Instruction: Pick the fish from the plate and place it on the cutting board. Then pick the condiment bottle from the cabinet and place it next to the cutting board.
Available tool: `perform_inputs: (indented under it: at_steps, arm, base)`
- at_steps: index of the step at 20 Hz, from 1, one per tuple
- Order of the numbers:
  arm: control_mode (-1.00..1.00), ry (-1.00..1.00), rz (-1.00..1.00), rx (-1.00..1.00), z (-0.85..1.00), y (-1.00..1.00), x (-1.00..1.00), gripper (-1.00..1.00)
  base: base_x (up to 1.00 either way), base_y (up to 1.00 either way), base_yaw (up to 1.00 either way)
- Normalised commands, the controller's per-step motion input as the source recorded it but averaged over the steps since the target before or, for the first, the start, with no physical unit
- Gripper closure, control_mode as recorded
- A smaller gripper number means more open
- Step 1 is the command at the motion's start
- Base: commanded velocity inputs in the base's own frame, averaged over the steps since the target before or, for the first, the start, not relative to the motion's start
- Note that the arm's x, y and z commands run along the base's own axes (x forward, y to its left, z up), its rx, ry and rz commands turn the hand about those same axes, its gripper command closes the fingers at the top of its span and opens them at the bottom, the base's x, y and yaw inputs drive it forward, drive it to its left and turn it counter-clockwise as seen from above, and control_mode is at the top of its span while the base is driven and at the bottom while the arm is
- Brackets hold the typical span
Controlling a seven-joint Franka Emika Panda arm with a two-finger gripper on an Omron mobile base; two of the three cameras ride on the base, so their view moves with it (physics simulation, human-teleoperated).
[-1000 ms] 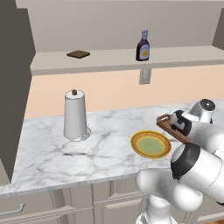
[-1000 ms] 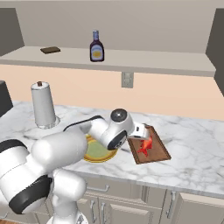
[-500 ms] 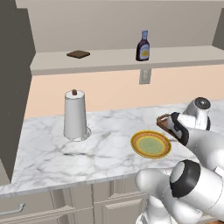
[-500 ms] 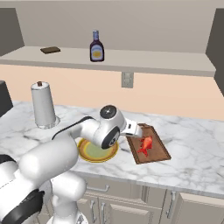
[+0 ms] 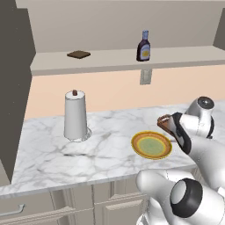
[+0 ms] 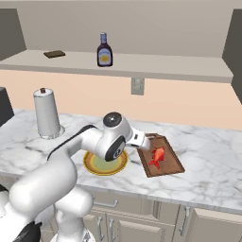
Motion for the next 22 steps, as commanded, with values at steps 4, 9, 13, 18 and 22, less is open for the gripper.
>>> perform_inputs:
  at_steps: [4, 9, 13, 18, 22]
  arm:
    - [-1.00, 0.00, -0.05, 0.12, 0.10, 0.02, -0.23, -1.00]
    - [-1.00, -0.02, -0.07, 0.15, 0.08, 0.03, -0.25, -1.00]
    - [-1.00, -0.04, -0.08, 0.17, 0.13, 0.09, -0.23, -1.00]
    - [-1.00, -0.03, -0.09, 0.18, 0.12, 0.14, -0.22, -1.00]
    - [-1.00, -0.01, -0.11, 0.17, 0.13, 0.21, -0.13, -1.00]
  base:
    - [0.00, 0.00, 0.00]
    - [0.00, 0.00, 0.00]
    - [0.00, 0.00, 0.00]
    - [0.00, 0.00, 0.00]
    - [0.00, 0.00, 0.00]
